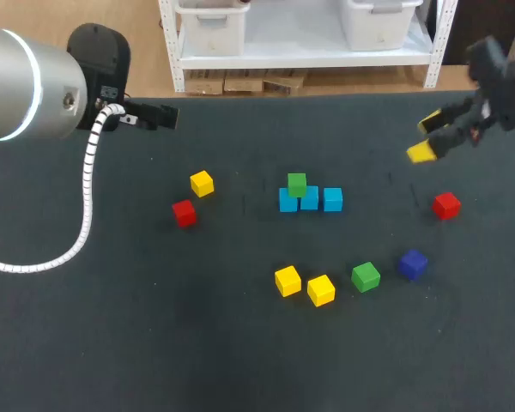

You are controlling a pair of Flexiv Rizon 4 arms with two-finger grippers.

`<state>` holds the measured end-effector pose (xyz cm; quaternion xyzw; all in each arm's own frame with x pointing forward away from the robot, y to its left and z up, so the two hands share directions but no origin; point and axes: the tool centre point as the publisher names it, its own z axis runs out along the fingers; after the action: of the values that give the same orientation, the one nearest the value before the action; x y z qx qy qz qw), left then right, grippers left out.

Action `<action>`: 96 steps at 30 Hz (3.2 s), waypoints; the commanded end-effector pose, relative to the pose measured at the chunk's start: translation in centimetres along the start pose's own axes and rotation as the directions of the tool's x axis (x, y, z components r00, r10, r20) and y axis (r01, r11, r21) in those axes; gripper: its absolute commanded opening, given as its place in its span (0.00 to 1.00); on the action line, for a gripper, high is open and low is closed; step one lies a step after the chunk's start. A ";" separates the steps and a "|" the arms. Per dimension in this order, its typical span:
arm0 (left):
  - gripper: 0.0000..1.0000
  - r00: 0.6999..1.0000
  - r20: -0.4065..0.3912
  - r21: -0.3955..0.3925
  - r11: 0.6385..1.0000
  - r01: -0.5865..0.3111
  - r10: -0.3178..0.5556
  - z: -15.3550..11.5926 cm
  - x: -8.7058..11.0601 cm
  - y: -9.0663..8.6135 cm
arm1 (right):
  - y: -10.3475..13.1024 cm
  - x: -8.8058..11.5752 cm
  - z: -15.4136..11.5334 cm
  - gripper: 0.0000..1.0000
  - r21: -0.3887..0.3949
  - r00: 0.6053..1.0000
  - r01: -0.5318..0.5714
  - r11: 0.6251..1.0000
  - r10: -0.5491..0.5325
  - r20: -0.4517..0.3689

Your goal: Place the blue cubes, place green cubes on the blue cubes, place the yellow cubes on the green cubes, then place the red cubes on the yellow cubes, and place purple cube on the red cubes.

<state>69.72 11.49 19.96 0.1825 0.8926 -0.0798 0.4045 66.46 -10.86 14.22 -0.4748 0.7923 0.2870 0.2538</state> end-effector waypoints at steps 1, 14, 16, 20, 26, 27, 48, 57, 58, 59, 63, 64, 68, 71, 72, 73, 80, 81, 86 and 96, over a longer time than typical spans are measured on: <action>1.00 1.000 -0.001 0.003 1.000 0.000 0.000 -0.1 0.0 0.1 | 4.0 0.5 1.1 1.00 0.026 0.980 0.097 0.995 -0.091 -0.178; 1.00 1.000 -0.001 0.003 1.000 0.000 0.000 -0.1 0.0 0.1 | 11.1 6.9 7.1 1.00 -0.174 0.872 0.286 0.942 -0.331 -0.362; 1.00 1.000 -0.001 0.003 1.000 0.000 0.000 -0.1 0.0 0.1 | 11.4 8.1 7.9 1.00 -0.209 0.836 0.336 0.918 -0.393 -0.384; 1.00 1.000 -0.001 0.003 1.000 0.000 0.000 -0.1 0.0 0.1 | 11.2 9.4 8.8 1.00 -0.275 0.782 0.391 0.878 -0.474 -0.404; 1.00 1.000 -0.001 0.003 1.000 0.000 0.000 -0.1 0.0 0.1 | 10.9 9.4 10.1 1.00 -0.340 0.695 0.478 0.810 -0.586 -0.417; 1.00 1.000 -0.001 0.003 1.000 0.000 0.000 -0.1 0.0 0.1 | 10.9 9.3 10.4 1.00 -0.348 0.689 0.483 0.803 -0.594 -0.415; 1.00 1.000 -0.001 0.003 1.000 0.000 0.000 -0.1 0.0 0.1 | 9.0 10.9 13.2 0.95 -0.350 0.533 0.578 0.737 -0.666 -0.523; 1.00 1.000 -0.001 0.003 1.000 0.000 0.000 -0.1 0.0 0.1 | 8.3 11.4 13.2 0.24 -0.311 0.503 0.613 0.726 -0.662 -0.555; 1.00 1.000 -0.001 0.003 1.000 0.000 0.000 -0.1 0.0 0.1 | 8.2 11.4 13.3 0.10 -0.303 0.495 0.622 0.722 -0.663 -0.562; 1.00 1.000 -0.001 0.003 1.000 0.000 0.000 -0.1 0.0 0.1 | 8.2 11.4 13.3 0.02 -0.301 0.490 0.627 0.719 -0.664 -0.565; 1.00 1.000 -0.001 0.003 1.000 0.000 0.000 -0.1 0.0 0.1 | 8.2 11.4 13.3 0.00 -0.299 0.488 0.628 0.719 -0.663 -0.568; 1.00 1.000 -0.001 0.003 1.000 0.000 0.000 -0.1 0.0 0.1 | 8.2 11.4 13.3 0.00 -0.301 0.490 0.625 0.720 -0.662 -0.567; 1.00 1.000 -0.001 0.003 1.000 0.000 0.000 -0.1 0.0 0.1 | 8.3 11.0 13.0 0.00 -0.305 0.503 0.609 0.732 -0.654 -0.566; 1.00 1.000 -0.001 0.003 1.000 0.000 0.000 -0.1 0.0 0.1 | 8.4 10.3 12.4 0.00 -0.312 0.525 0.582 0.751 -0.640 -0.561; 1.00 1.000 -0.001 0.003 1.000 0.000 0.000 -0.1 0.0 0.1 | 8.3 10.1 12.3 0.00 -0.313 0.526 0.577 0.755 -0.636 -0.565; 1.00 1.000 -0.001 0.003 1.000 0.000 0.000 -0.1 0.0 0.1 | 8.2 9.8 12.1 0.00 -0.315 0.526 0.572 0.757 -0.633 -0.568; 1.00 1.000 -0.001 0.003 1.000 0.000 0.000 -0.1 0.0 0.1 | 6.9 6.0 11.4 0.00 -0.312 0.569 0.509 0.802 -0.586 -0.577; 1.00 1.000 -0.001 0.003 1.000 0.000 0.000 -0.1 0.0 0.1 | 6.7 5.5 11.5 0.00 -0.302 0.575 0.509 0.806 -0.579 -0.578; 1.00 1.000 -0.001 0.003 1.000 0.000 0.000 -0.1 0.0 0.1 | 5.0 2.8 12.7 0.00 -0.249 0.605 0.510 0.824 -0.549 -0.577; 1.00 1.000 -0.001 0.003 1.000 0.000 0.000 -0.1 0.0 0.1 | 1.5 0.9 15.1 0.00 -0.219 0.621 0.499 0.839 -0.522 -0.584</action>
<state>69.70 11.47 19.98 0.1825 0.8926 -0.0796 0.4044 65.18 -1.09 3.99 -0.7500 0.6577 0.0302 0.0639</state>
